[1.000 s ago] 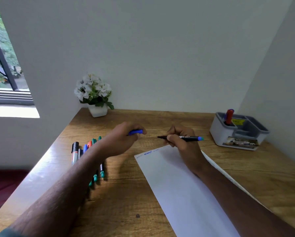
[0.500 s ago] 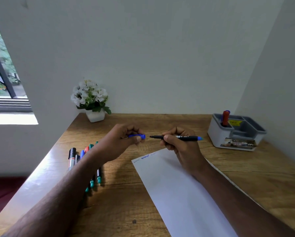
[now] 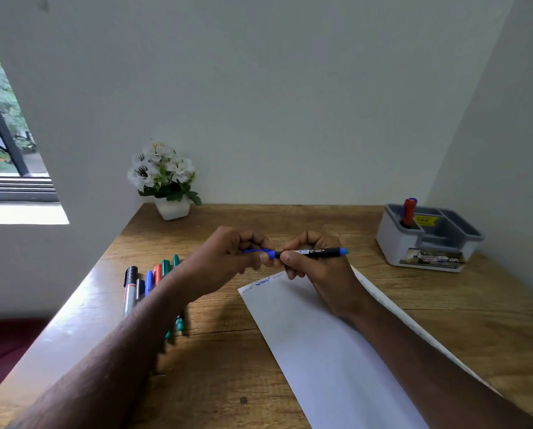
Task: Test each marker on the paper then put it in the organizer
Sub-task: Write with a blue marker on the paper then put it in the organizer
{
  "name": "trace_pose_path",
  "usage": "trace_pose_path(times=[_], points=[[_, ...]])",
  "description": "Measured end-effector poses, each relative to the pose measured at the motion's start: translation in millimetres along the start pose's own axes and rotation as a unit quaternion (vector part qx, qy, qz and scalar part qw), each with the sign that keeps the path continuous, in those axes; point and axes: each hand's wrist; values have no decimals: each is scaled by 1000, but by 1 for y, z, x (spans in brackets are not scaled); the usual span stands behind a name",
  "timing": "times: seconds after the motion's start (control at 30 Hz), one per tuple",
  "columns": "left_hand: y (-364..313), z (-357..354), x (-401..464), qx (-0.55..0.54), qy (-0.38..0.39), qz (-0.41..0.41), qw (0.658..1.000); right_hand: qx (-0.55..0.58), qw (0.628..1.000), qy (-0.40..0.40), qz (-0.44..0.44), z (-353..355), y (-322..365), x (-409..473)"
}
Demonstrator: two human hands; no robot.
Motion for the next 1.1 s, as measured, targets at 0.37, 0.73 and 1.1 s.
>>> trace_pose_path(times=[0.37,0.73,1.1], points=[[-4,-5,0,-102,-9,-7,995,25,999,-2,-34,-2,-1,2],[-8,6,-2,-205,-136,49,968,66,998,4,-18,6,15,4],[-69,5,32,-65,-188,9,980,-236,970,-28,45,-3,63,14]])
Point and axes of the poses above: each hand's wrist, its own x-axis towards the middle knuckle, its own z-axis out of the back of the hand, y = z × x, and after that the axes turned 15 degrees about x, right-handed
